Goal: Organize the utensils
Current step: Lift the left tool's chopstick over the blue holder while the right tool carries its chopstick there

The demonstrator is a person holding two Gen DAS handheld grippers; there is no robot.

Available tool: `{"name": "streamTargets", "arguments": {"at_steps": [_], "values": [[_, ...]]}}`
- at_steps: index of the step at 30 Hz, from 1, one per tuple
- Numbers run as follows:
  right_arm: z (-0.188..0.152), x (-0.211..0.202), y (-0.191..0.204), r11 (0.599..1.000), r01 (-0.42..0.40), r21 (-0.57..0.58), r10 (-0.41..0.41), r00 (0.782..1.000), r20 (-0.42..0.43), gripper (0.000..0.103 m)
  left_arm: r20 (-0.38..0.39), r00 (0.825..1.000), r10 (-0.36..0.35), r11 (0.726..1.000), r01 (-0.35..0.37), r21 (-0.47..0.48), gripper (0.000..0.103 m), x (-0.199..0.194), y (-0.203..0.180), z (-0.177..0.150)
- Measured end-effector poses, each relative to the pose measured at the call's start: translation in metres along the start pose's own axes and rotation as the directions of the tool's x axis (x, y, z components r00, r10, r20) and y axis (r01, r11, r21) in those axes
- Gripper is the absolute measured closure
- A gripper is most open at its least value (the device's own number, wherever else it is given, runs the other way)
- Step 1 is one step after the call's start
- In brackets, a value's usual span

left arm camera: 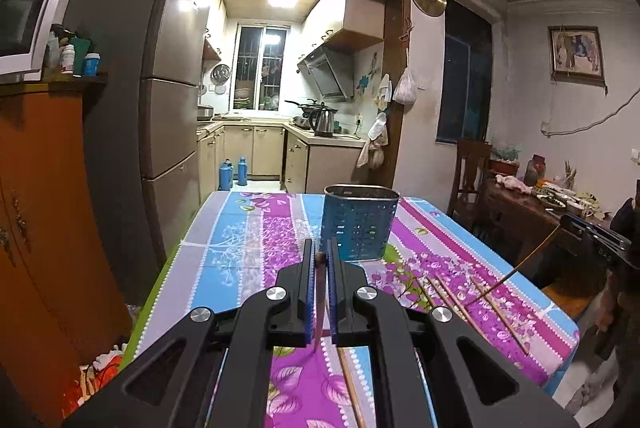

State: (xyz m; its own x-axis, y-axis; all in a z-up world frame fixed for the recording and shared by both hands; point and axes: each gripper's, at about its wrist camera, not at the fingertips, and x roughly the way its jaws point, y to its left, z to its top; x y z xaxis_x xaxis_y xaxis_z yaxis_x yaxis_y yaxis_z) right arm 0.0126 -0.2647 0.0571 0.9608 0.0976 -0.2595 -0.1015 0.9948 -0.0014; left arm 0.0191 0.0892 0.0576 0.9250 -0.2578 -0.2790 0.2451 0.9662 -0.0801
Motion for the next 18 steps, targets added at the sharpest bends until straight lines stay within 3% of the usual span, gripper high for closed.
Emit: {"name": "streamTargets", "arguments": {"at_steps": [18], "values": [[0.046, 0.023, -0.013, 0.998, -0.061, 0.025, 0.062, 0.998, -0.026, 0.098, 0.024, 0.998, -0.055, 0.998, 0.055, 0.002, 0.096, 0.011, 0.0, 0.037]]}}
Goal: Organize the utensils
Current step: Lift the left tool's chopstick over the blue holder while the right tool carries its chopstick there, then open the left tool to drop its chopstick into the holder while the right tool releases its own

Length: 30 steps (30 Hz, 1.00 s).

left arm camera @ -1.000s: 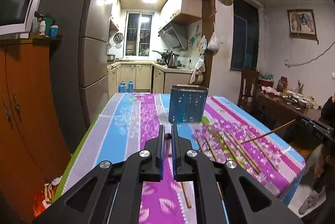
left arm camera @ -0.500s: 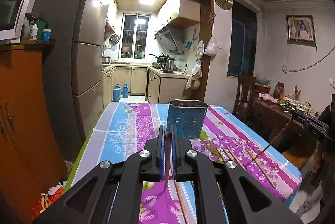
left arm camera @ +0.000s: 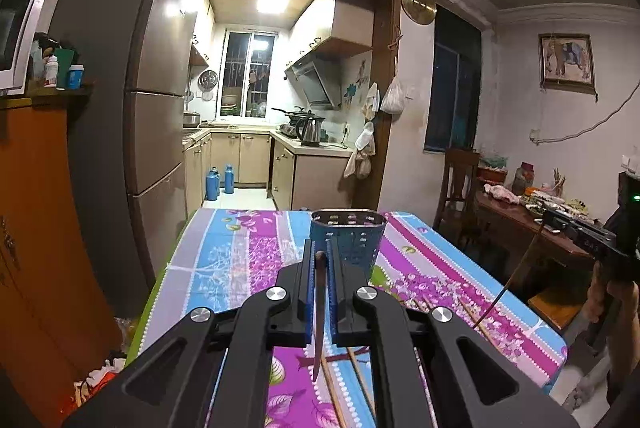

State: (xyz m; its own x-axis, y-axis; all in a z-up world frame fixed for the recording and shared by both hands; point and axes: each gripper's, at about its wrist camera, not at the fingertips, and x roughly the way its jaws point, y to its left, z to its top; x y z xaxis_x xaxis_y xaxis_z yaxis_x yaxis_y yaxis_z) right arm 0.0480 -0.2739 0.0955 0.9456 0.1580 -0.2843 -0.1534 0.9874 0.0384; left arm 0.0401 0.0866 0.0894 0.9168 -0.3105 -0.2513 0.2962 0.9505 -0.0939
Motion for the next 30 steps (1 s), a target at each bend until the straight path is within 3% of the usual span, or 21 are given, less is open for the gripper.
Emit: {"name": "streamTargets", "arguments": {"at_steps": [6, 15, 19, 30], "values": [[0.04, 0.024, 0.002, 1.0, -0.019, -0.018, 0.019, 1.0, 0.011, 0.098, 0.012, 1.0, -0.027, 0.999, 0.027, 0.024, 0.096, 0.021, -0.006, 0.025], [0.112, 0.07, 0.012, 0.998, -0.05, -0.045, 0.051, 0.998, 0.039, 0.098, 0.097, 0.992, -0.082, 0.995, 0.076, 0.065, 0.096, 0.076, -0.023, 0.105], [0.14, 0.095, 0.018, 0.997, -0.056, -0.044, 0.059, 0.996, 0.063, 0.098, 0.145, 0.986, -0.078, 0.993, 0.064, 0.095, 0.096, 0.108, -0.036, 0.135], [0.176, 0.158, 0.027, 0.996, -0.086, -0.011, 0.087, 0.99, 0.114, 0.098, 0.216, 0.972, -0.09, 0.993, 0.07, 0.1, 0.096, 0.189, -0.048, 0.174]]}}
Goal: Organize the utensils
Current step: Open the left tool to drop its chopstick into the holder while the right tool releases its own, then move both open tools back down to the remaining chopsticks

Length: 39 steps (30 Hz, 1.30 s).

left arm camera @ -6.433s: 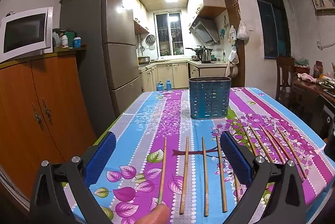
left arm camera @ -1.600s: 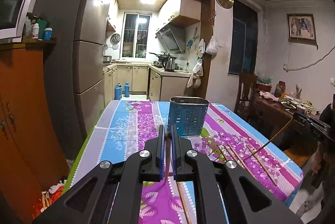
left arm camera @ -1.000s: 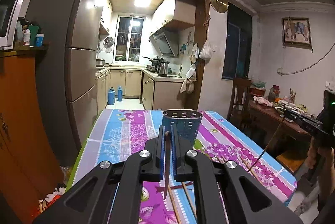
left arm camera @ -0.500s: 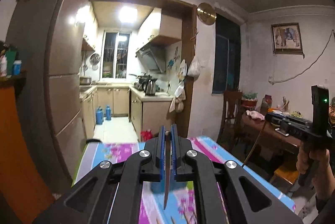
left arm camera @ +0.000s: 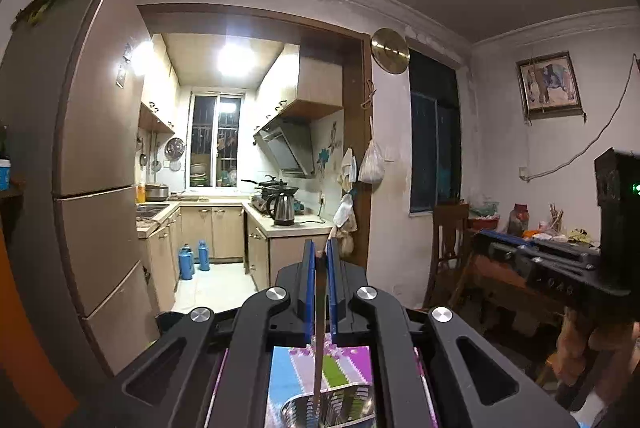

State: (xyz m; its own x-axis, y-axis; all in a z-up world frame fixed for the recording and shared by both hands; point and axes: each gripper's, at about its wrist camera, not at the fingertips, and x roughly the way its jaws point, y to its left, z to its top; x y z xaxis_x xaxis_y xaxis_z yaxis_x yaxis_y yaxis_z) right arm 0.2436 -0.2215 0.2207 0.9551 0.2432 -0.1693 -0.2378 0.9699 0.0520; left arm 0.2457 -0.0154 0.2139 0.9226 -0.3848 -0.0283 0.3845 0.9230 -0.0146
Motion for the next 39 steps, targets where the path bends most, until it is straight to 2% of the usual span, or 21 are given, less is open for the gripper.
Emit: {"name": "streamTargets", "arguments": {"at_steps": [6, 12, 17, 18, 19, 21, 23, 27, 29, 32, 33, 34, 35, 37, 39], "values": [[-0.016, 0.038, 0.0, 1.0, -0.009, 0.025, 0.01, 0.999, -0.036, 0.098, -0.035, 0.999, -0.001, 1.0, 0.001, -0.014, 0.096, 0.038, 0.009, -0.023], [-0.057, 0.076, 0.003, 0.999, 0.004, 0.047, 0.002, 0.993, -0.116, 0.098, -0.11, 0.994, 0.018, 1.0, -0.019, -0.009, 0.096, 0.076, 0.014, -0.078], [-0.085, 0.095, 0.007, 0.999, 0.021, 0.039, -0.013, 0.984, -0.179, 0.098, -0.156, 0.986, 0.054, 0.999, -0.054, 0.006, 0.096, 0.091, 0.024, -0.118], [-0.087, 0.096, 0.009, 0.999, 0.028, 0.033, -0.021, 0.982, -0.187, 0.095, -0.158, 0.985, 0.074, 0.997, -0.074, 0.005, 0.095, 0.091, 0.026, -0.123], [-0.089, 0.094, 0.01, 0.999, 0.027, 0.03, -0.021, 0.982, -0.186, 0.085, -0.173, 0.981, 0.086, 0.996, -0.088, -0.002, 0.095, 0.092, 0.028, -0.127], [-0.089, 0.089, 0.008, 0.999, 0.029, 0.038, -0.022, 0.986, -0.166, 0.069, -0.17, 0.982, 0.08, 0.996, -0.083, -0.01, 0.095, 0.087, 0.031, -0.127], [-0.086, 0.082, 0.006, 0.999, 0.026, 0.046, -0.019, 0.988, -0.155, 0.069, -0.144, 0.986, 0.086, 0.995, -0.091, -0.031, 0.091, 0.074, 0.036, -0.119], [-0.082, 0.049, 0.0, 0.999, 0.047, 0.026, -0.044, 0.991, -0.126, 0.069, -0.073, 0.993, 0.092, 0.993, -0.097, -0.07, 0.091, 0.029, 0.044, -0.098], [-0.081, 0.021, -0.003, 0.999, 0.048, 0.014, -0.046, 0.994, -0.1, 0.069, -0.043, 0.991, 0.124, 0.99, -0.127, -0.064, 0.091, -0.001, 0.045, -0.089], [-0.088, -0.048, -0.009, 0.999, 0.049, -0.012, -0.049, 0.998, -0.051, 0.068, 0.006, 0.989, 0.15, 0.988, -0.149, -0.039, 0.091, -0.055, 0.042, -0.083], [-0.094, -0.079, -0.012, 0.999, 0.043, -0.022, -0.044, 0.999, -0.029, 0.059, 0.012, 0.989, 0.149, 0.988, -0.149, -0.026, 0.09, -0.074, 0.039, -0.083], [-0.101, -0.104, -0.014, 0.998, 0.047, -0.03, -0.048, 0.999, -0.01, 0.049, 0.008, 0.989, 0.149, 0.989, -0.149, -0.001, 0.083, -0.098, 0.035, -0.086], [-0.108, -0.128, -0.017, 0.998, 0.058, -0.038, -0.057, 0.998, 0.009, 0.044, 0.005, 0.989, 0.148, 0.989, -0.148, 0.026, 0.073, -0.123, 0.031, -0.091], [-0.127, -0.172, -0.021, 0.995, 0.085, -0.056, -0.085, 0.996, 0.003, 0.03, -0.013, 0.989, 0.147, 0.988, -0.146, 0.059, 0.062, -0.158, 0.025, -0.102], [-0.151, -0.206, -0.025, 0.992, 0.112, -0.065, -0.115, 0.992, -0.046, 0.027, -0.056, 0.985, 0.16, 0.985, -0.156, 0.078, 0.06, -0.192, 0.02, -0.119]]}}
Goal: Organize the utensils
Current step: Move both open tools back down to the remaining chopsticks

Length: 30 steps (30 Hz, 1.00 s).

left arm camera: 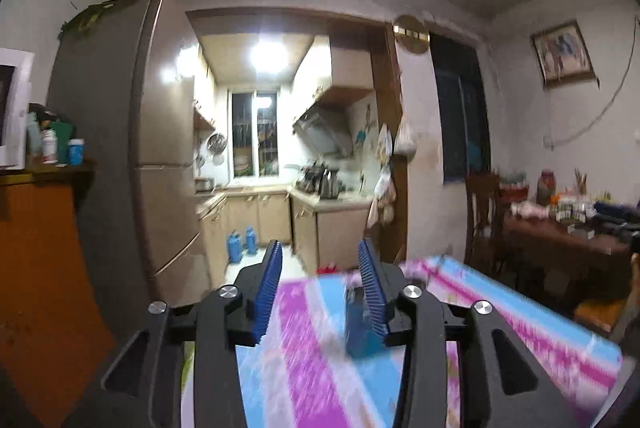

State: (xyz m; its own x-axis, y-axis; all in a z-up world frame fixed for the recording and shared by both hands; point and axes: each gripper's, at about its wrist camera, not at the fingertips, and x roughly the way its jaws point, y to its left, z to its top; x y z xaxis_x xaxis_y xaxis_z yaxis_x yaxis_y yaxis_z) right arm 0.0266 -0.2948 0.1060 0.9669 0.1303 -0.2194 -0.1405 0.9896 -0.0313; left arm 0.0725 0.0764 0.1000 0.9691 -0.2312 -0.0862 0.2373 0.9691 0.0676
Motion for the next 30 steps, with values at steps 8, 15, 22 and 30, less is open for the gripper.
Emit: {"name": "streamTargets", "arguments": {"at_steps": [8, 15, 22, 30], "values": [[-0.099, -0.055, -0.014, 0.984, 0.113, 0.137, -0.086, 0.978, -0.189, 0.027, -0.225, 0.974, 0.026, 0.991, 0.004, 0.13, 0.039, -0.065, -0.032, -0.092], [-0.164, -0.055, 0.018, 0.985, 0.154, 0.081, -0.125, 0.949, -0.29, 0.042, -0.397, 0.916, -0.057, 0.99, 0.102, 0.093, 0.041, -0.089, -0.07, -0.168], [-0.211, -0.034, 0.043, 0.989, 0.102, 0.104, -0.052, 0.915, -0.4, 0.083, -0.51, 0.846, -0.158, 0.981, 0.193, 0.015, 0.068, -0.083, -0.106, -0.213], [-0.22, -0.031, 0.064, 0.996, 0.062, 0.056, -0.035, 0.918, -0.395, 0.087, -0.526, 0.842, -0.119, 0.987, 0.158, 0.03, 0.078, -0.073, -0.109, -0.217]]}}
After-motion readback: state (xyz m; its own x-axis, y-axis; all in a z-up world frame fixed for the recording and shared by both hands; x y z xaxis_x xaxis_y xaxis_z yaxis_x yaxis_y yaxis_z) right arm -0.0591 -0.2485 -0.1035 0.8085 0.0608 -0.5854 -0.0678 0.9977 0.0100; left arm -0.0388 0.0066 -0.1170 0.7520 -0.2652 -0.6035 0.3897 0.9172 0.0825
